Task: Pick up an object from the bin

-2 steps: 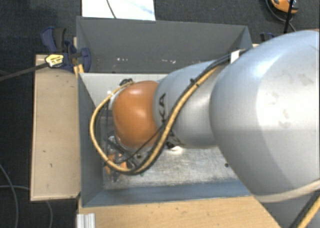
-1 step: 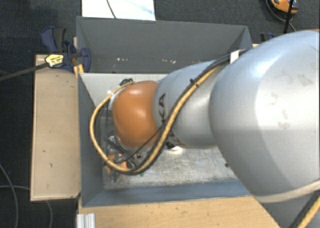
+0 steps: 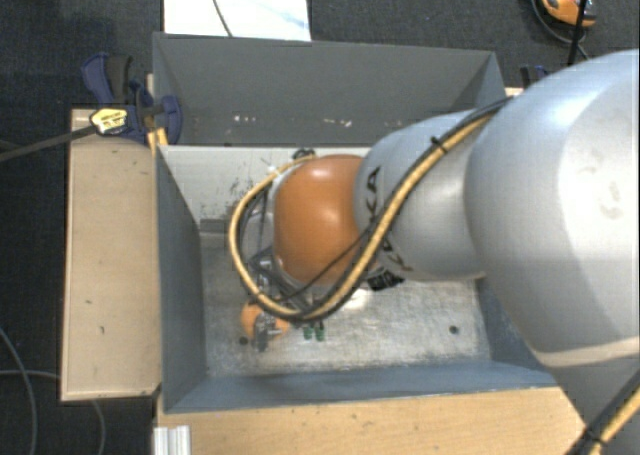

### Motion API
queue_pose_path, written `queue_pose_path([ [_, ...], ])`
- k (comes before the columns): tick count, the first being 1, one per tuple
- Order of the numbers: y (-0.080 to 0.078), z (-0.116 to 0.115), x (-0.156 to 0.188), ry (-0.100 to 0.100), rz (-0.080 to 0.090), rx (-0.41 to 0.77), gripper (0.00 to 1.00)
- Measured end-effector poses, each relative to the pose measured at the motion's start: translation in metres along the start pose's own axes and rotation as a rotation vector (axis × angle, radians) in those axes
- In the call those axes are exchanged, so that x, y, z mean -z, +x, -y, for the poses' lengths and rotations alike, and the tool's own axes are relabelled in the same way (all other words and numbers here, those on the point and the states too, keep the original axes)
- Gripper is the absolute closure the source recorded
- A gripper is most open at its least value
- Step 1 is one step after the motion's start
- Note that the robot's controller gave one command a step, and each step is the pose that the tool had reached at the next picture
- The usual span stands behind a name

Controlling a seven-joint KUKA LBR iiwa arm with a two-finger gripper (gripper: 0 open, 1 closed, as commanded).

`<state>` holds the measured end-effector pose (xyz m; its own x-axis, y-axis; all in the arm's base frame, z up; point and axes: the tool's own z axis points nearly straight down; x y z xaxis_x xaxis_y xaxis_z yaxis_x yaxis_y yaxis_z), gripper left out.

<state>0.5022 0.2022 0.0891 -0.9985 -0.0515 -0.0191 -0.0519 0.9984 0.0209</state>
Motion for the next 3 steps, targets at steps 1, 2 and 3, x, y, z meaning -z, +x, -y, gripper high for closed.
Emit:
queue_pose_path([
  [1,-0.017,0.014,-0.001,0.007,-0.011,0.011,1.0],
  [2,0.02,-0.004,0.1,0.02,-0.019,0.044,1.0],
  [3,0.02,-0.004,0.1,0.02,-0.019,0.043,1.0],
])
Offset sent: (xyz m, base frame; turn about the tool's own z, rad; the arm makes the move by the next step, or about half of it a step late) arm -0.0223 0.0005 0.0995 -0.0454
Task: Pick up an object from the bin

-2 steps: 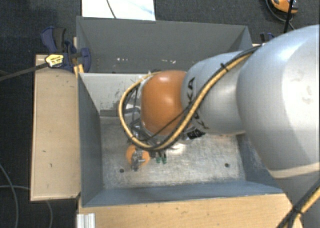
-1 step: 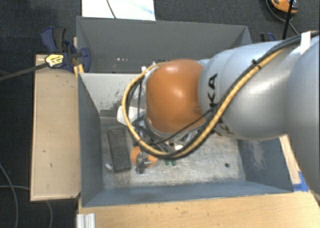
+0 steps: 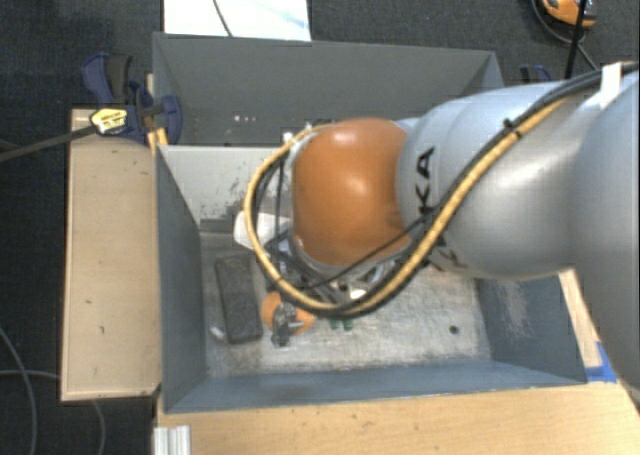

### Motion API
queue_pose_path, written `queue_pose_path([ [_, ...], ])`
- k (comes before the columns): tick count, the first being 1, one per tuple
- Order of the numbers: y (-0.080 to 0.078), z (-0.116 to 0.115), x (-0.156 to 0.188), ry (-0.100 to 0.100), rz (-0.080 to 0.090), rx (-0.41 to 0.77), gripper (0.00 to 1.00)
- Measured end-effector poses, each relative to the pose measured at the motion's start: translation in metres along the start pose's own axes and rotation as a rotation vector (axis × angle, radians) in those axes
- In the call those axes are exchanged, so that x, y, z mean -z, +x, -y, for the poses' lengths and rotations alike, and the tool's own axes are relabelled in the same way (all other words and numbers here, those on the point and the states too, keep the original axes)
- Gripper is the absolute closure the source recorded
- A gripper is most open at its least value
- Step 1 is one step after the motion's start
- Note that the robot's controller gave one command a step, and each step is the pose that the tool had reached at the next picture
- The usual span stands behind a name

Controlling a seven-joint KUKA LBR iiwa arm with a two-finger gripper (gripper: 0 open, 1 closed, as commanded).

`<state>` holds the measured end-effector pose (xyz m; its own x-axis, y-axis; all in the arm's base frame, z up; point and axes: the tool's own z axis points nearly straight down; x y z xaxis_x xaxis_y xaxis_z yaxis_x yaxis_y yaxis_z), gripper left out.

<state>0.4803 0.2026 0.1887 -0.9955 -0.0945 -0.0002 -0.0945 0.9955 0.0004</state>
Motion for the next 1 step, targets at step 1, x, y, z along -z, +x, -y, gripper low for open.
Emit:
queue_pose_path([
  [1,-0.0066,0.0065,0.0361,0.0,-0.001,0.132,1.0],
])
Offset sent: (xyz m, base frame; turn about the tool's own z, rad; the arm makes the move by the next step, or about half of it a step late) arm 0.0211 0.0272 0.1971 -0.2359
